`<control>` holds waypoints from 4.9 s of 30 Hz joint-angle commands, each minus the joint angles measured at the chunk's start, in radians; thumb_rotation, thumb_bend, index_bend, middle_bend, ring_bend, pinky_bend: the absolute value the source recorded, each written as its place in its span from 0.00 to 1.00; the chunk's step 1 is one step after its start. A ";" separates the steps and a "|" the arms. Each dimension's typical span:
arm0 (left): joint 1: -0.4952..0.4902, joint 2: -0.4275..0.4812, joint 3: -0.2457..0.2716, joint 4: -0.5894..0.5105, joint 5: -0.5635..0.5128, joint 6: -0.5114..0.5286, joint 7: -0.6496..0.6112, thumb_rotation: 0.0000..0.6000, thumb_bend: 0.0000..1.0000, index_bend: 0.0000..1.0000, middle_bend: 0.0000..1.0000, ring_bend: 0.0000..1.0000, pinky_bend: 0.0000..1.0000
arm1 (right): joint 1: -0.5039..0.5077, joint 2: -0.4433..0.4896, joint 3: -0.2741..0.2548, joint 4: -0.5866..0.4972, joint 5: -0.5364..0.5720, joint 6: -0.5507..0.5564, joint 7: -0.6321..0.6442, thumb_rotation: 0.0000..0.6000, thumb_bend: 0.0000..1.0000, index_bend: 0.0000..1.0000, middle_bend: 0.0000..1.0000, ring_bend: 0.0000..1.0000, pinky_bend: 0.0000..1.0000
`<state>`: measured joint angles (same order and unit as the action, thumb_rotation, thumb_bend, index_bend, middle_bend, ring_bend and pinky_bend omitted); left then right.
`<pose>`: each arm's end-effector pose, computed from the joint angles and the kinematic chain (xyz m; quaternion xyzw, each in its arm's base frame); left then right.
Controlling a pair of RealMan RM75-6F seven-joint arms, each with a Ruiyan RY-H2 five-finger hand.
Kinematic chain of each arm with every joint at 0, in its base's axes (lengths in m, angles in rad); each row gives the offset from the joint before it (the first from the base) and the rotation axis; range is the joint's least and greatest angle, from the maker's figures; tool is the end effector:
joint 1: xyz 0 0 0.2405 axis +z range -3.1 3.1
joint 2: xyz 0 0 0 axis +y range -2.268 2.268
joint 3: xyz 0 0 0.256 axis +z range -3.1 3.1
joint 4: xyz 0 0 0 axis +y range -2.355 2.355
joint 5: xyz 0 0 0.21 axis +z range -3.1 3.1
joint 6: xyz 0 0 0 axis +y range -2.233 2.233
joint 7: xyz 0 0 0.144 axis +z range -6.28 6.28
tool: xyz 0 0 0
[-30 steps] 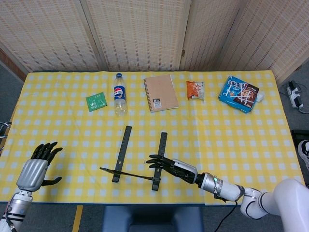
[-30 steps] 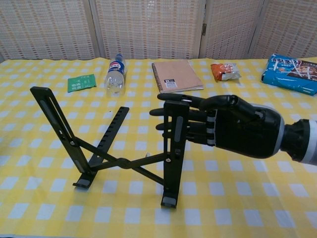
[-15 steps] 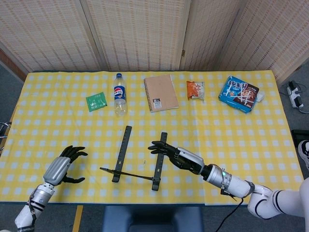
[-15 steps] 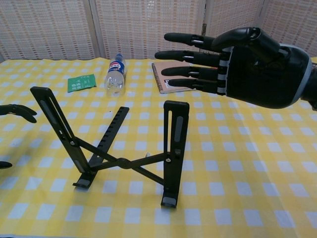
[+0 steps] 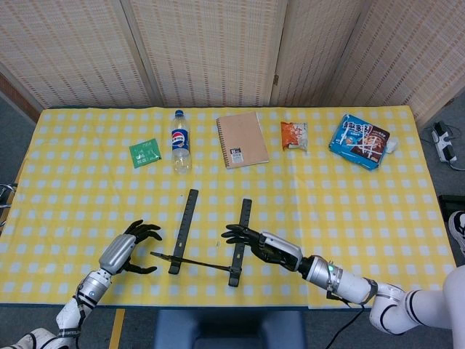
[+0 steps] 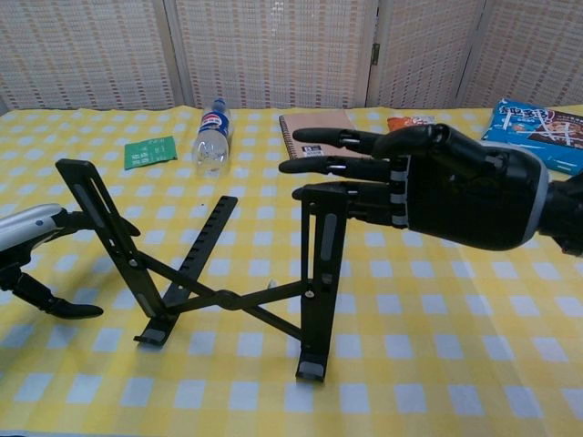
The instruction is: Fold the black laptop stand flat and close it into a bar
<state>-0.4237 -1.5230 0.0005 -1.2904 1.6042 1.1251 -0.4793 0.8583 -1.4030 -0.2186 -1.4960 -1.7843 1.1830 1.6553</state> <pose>-0.2560 0.2578 -0.0063 -0.6479 -0.5379 -0.4523 0.2938 -0.1384 -0.2666 -0.0019 -0.4657 0.7631 -0.4134 0.1728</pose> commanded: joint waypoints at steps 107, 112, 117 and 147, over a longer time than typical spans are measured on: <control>-0.069 -0.069 0.037 0.002 -0.056 -0.033 -0.046 1.00 0.44 0.49 0.28 0.19 0.05 | 0.004 -0.088 0.005 0.032 0.007 -0.031 0.004 0.46 0.80 0.00 0.12 0.10 0.00; -0.073 -0.032 0.040 -0.042 -0.059 -0.043 -0.060 1.00 0.44 0.30 0.27 0.15 0.04 | -0.009 -0.057 0.005 0.030 0.009 -0.007 -0.023 0.46 0.80 0.00 0.12 0.10 0.00; -0.072 0.025 0.042 -0.104 -0.057 -0.041 -0.060 1.00 0.43 0.23 0.22 0.11 0.01 | -0.040 0.009 0.009 0.003 0.021 0.038 -0.081 0.46 0.80 0.00 0.11 0.09 0.00; -0.211 0.135 -0.097 -0.198 -0.156 -0.167 -0.046 1.00 0.44 0.21 0.17 0.04 0.00 | -0.233 0.269 0.121 -0.204 -0.003 0.341 -0.323 0.46 0.80 0.00 0.11 0.08 0.00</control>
<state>-0.6334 -1.3970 -0.0906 -1.4850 1.4506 0.9511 -0.5352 0.6437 -1.1564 -0.1114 -1.6721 -1.7699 1.4959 1.3764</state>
